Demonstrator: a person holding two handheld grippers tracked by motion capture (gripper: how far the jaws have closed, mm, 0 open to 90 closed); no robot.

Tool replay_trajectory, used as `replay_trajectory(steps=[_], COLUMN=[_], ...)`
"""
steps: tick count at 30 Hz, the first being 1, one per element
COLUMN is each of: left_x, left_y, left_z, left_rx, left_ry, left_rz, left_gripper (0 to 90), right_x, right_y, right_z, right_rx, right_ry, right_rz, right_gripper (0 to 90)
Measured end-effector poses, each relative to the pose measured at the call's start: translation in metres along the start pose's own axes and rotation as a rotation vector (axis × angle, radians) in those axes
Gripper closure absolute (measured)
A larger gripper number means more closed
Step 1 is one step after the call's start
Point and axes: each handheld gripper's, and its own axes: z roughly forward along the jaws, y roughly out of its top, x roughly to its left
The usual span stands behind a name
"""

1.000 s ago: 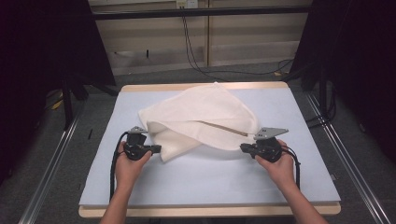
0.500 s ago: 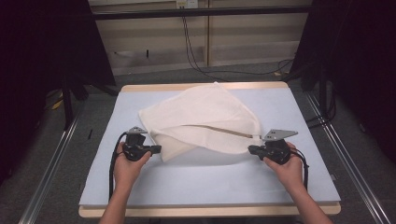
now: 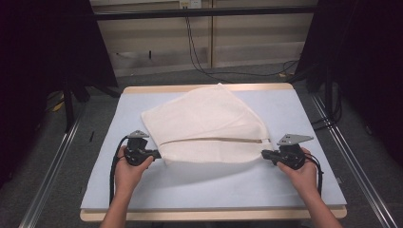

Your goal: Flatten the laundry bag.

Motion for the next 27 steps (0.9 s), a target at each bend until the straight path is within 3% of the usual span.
replay_trajectory(steps=[8,27], left_x=[0.002,0.004], left_y=[-0.003,-0.005], left_z=[-0.003,-0.003], left_rx=[0.002,0.019], left_ry=[0.003,0.011], left_rz=[-0.005,-0.011], left_gripper=[81.2,78.3], right_x=[-0.005,-0.025], right_y=[-0.003,-0.014], right_z=[-0.003,-0.014], right_rx=[0.005,0.006], right_ry=[-0.014,-0.053], right_rz=[0.008,0.048], right_gripper=[86.9,85.6])
